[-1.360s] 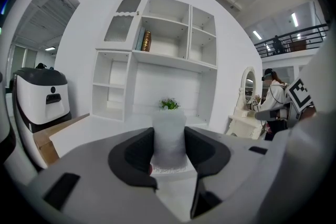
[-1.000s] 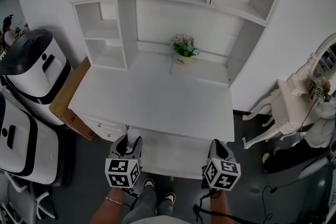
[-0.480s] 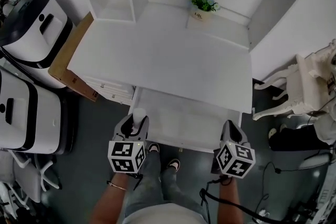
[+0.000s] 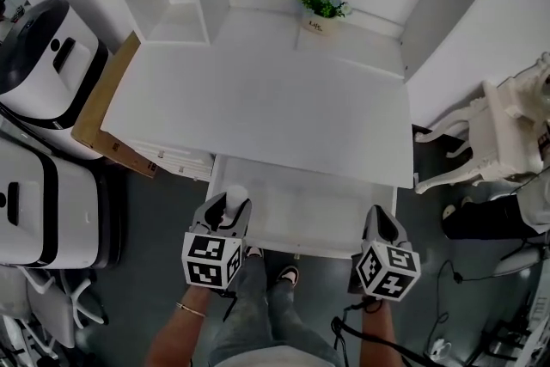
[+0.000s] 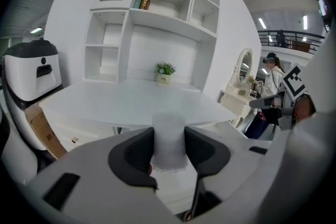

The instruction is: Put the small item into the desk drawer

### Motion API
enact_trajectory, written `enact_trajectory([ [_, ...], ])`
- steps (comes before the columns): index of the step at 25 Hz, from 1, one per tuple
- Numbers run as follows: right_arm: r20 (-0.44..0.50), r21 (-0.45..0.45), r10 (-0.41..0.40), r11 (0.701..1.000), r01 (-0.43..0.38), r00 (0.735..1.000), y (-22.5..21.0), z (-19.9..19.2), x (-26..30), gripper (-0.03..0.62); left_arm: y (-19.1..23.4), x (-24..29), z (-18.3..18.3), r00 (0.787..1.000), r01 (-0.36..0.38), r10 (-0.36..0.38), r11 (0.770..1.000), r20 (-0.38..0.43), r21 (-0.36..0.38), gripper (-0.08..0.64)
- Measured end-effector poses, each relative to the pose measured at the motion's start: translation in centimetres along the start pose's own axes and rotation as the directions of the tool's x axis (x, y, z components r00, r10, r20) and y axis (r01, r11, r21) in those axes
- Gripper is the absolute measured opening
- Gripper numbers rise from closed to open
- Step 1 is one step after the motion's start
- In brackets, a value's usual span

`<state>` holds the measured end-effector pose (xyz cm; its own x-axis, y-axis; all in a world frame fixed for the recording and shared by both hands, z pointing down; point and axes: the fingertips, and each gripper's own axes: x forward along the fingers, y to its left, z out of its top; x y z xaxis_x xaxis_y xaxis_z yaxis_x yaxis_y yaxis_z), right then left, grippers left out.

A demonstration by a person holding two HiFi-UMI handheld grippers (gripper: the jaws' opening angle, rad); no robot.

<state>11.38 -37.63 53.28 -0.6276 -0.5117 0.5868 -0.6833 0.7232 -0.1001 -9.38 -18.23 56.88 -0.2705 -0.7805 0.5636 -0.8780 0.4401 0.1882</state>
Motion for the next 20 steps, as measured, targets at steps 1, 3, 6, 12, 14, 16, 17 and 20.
enact_trajectory([
  [1,-0.002,0.004,-0.008,1.000,0.008,1.000,-0.3,-0.1,0.1,0.005,-0.4,0.8,-0.2,0.999,0.019,-0.019,1.000,-0.029,0.020,0.164],
  [3,-0.005,0.013,-0.025,1.000,0.025,1.000,-0.9,-0.3,0.2,0.005,-1.0,2.2,-0.4,0.996,0.055,-0.049,0.996,-0.079,0.071,0.164],
  [6,-0.013,0.028,-0.045,0.999,0.045,0.999,-1.5,-0.6,0.5,0.005,-1.7,4.0,-0.7,0.988,0.098,-0.079,0.985,-0.133,0.143,0.164],
  [12,-0.028,0.050,-0.072,0.996,0.074,0.997,-2.6,-1.4,1.3,0.005,-3.2,8.2,-1.7,0.969,0.156,-0.102,0.959,-0.225,0.238,0.164],
  [14,-0.034,0.057,-0.078,0.995,0.080,0.996,-2.8,-1.7,1.7,0.005,-3.5,9.4,-2.1,0.963,0.167,-0.098,0.948,-0.250,0.271,0.164],
  [16,-0.039,0.063,-0.085,0.994,0.087,0.996,-3.2,-2.0,2.0,0.005,-3.7,10.3,-2.5,0.959,0.174,-0.095,0.941,-0.266,0.292,0.164],
  [17,-0.041,0.065,-0.088,0.994,0.090,0.995,-3.3,-2.1,2.2,0.005,-3.7,10.7,-2.8,0.957,0.178,-0.096,0.939,-0.274,0.294,0.164],
  [20,-0.042,0.064,-0.092,0.993,0.095,0.995,-3.6,-2.2,2.5,0.005,-3.7,11.9,-3.6,0.945,0.194,-0.098,0.935,-0.312,0.295,0.166],
])
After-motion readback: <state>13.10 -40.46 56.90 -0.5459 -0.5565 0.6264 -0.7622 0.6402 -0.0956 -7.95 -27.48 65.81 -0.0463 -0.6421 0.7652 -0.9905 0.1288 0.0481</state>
